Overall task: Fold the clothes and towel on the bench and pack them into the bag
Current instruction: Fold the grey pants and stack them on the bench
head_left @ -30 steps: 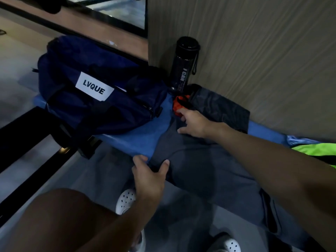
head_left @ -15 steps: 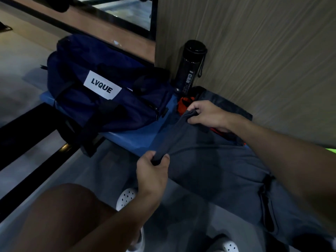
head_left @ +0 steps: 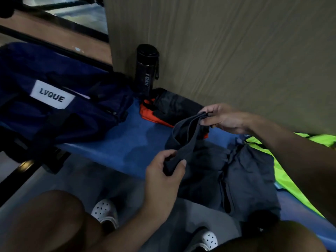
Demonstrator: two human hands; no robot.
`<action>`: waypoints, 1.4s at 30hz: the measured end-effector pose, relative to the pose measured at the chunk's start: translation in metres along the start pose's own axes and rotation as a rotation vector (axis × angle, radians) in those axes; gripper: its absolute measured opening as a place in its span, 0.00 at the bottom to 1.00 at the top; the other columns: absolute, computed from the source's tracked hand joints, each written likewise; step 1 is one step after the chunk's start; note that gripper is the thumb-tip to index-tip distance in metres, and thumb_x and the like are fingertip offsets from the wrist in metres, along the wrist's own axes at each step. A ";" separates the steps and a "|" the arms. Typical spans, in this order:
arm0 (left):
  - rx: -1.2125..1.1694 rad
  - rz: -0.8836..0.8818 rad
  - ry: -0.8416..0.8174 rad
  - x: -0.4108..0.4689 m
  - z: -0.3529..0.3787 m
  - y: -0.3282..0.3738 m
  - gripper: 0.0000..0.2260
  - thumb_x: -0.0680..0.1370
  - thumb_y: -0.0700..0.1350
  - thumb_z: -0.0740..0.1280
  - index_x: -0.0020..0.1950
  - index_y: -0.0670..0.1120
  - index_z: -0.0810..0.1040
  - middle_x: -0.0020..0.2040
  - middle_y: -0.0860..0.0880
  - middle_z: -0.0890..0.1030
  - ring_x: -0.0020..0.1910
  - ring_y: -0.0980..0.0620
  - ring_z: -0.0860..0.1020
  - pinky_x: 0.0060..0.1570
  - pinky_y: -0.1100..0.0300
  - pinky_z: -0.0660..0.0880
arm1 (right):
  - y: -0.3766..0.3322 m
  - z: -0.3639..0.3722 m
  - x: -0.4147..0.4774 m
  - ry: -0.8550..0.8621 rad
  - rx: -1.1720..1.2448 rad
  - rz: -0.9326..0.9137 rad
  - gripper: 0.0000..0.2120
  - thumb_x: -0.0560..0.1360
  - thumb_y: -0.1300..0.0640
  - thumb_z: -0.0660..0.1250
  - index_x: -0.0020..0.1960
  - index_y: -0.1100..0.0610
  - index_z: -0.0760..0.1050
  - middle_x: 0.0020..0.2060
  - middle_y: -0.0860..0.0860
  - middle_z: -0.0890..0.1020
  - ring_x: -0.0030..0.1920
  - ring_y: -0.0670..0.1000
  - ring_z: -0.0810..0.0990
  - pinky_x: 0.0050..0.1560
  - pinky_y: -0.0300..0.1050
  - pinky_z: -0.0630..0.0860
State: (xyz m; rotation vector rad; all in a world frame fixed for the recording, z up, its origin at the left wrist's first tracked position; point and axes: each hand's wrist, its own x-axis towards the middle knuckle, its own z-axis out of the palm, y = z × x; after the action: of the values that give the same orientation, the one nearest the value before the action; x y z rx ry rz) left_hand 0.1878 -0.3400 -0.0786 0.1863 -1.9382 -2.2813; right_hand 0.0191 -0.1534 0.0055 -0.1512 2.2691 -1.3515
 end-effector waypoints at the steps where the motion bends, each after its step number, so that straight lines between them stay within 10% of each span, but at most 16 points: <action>1: 0.029 0.008 -0.020 -0.003 0.007 -0.003 0.06 0.76 0.39 0.73 0.50 0.48 0.81 0.43 0.52 0.84 0.45 0.54 0.83 0.47 0.58 0.80 | 0.007 -0.006 -0.005 0.010 -0.011 0.018 0.09 0.75 0.71 0.67 0.48 0.59 0.79 0.38 0.51 0.81 0.34 0.43 0.76 0.33 0.34 0.65; 10: 0.236 0.053 -0.132 -0.016 0.053 -0.036 0.10 0.73 0.40 0.76 0.46 0.54 0.79 0.43 0.62 0.82 0.48 0.63 0.80 0.48 0.74 0.71 | 0.083 -0.034 -0.027 0.084 -0.069 0.142 0.14 0.76 0.73 0.64 0.45 0.54 0.77 0.37 0.51 0.78 0.33 0.42 0.73 0.32 0.34 0.66; 17: 0.194 0.039 -0.174 -0.017 0.066 -0.042 0.05 0.78 0.40 0.70 0.44 0.48 0.80 0.38 0.53 0.81 0.38 0.57 0.79 0.40 0.66 0.75 | 0.110 -0.031 -0.030 0.122 -0.229 0.153 0.14 0.73 0.74 0.67 0.48 0.56 0.80 0.31 0.47 0.78 0.29 0.41 0.73 0.34 0.33 0.72; 27: 1.017 0.371 -0.424 0.016 0.059 -0.069 0.28 0.79 0.58 0.50 0.76 0.46 0.67 0.75 0.49 0.68 0.76 0.52 0.62 0.77 0.52 0.54 | 0.110 -0.023 -0.039 0.178 -0.030 0.159 0.11 0.80 0.66 0.59 0.49 0.57 0.80 0.35 0.47 0.80 0.36 0.45 0.77 0.43 0.39 0.76; 31: 1.231 0.377 -0.547 0.009 0.061 -0.068 0.34 0.77 0.63 0.44 0.80 0.50 0.58 0.80 0.49 0.59 0.80 0.50 0.52 0.78 0.46 0.46 | 0.115 -0.022 -0.042 0.179 0.090 0.170 0.12 0.81 0.54 0.64 0.53 0.62 0.80 0.32 0.43 0.81 0.37 0.46 0.79 0.50 0.44 0.79; 37: 1.411 0.420 -0.677 0.010 0.064 -0.069 0.39 0.77 0.68 0.52 0.81 0.52 0.40 0.82 0.48 0.40 0.79 0.47 0.36 0.75 0.39 0.35 | 0.120 -0.011 -0.034 0.366 -0.077 0.084 0.08 0.70 0.68 0.75 0.47 0.60 0.81 0.40 0.54 0.81 0.39 0.45 0.78 0.39 0.32 0.74; 42: 1.404 0.590 -0.703 0.004 0.058 -0.081 0.45 0.73 0.69 0.54 0.81 0.42 0.49 0.82 0.44 0.49 0.80 0.43 0.45 0.74 0.35 0.45 | 0.125 -0.010 -0.023 0.519 -0.127 0.057 0.11 0.70 0.71 0.72 0.42 0.56 0.78 0.38 0.54 0.79 0.34 0.46 0.75 0.37 0.34 0.72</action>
State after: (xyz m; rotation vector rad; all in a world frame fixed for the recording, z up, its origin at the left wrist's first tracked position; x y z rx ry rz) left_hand 0.1707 -0.2721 -0.1488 -0.9989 -2.9457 -0.3330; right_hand 0.0538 -0.0750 -0.0889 0.2511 2.7585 -1.3305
